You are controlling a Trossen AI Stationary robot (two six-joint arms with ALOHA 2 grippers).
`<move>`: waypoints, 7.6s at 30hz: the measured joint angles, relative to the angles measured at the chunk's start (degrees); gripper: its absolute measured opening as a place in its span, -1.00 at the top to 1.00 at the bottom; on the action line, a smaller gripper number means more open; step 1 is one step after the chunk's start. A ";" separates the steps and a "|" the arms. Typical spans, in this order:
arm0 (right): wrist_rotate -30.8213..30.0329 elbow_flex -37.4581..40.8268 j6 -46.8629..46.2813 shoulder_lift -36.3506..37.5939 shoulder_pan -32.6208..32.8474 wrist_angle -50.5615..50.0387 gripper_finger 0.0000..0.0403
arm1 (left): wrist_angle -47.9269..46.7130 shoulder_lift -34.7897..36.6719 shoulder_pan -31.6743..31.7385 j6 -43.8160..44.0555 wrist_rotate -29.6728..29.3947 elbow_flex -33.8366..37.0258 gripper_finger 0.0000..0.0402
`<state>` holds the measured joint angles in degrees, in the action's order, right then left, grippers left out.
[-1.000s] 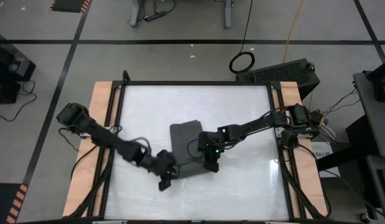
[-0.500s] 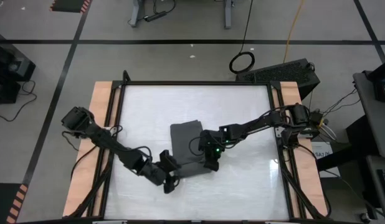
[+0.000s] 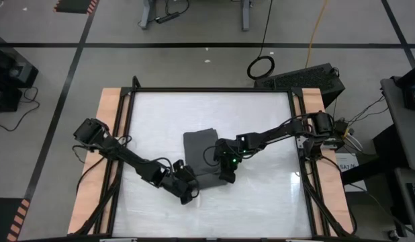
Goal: Roll towel into tight, uniform cylinder
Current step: Roll the gray towel
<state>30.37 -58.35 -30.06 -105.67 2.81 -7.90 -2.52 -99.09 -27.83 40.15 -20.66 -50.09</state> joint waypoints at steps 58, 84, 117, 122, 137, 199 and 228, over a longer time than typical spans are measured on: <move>-37.73 -0.09 11.71 12.97 25.89 -7.01 -0.11 | 18.05 -7.48 12.17 16.51 38.62 1.33 0.91; -34.30 -0.04 17.32 5.40 23.63 -3.93 -0.28 | 16.94 -7.48 13.26 17.98 40.65 1.29 0.91; -24.31 -0.31 13.56 -3.32 19.26 -1.05 -0.28 | 3.51 7.60 13.17 11.92 38.13 1.29 -0.17; -24.31 -0.37 13.06 -3.37 19.25 -1.00 -0.28 | 9.11 11.45 5.70 5.16 26.53 1.29 -0.21; -23.91 -0.33 11.76 -3.43 18.88 -0.08 -0.28 | 25.39 0.17 -9.02 -4.39 -5.80 1.27 -0.52; -42.15 -0.22 12.98 4.60 25.05 -0.32 -0.77 | 17.91 -8.94 -1.89 -13.42 6.31 1.14 -0.70; -42.65 -0.24 16.26 11.91 24.88 -16.18 -0.71 | 18.78 -8.96 1.76 -11.94 15.71 1.18 -0.70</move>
<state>-12.27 -58.59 -13.80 -93.76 27.68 -24.08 16.25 -108.05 -26.06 28.21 -4.95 -48.90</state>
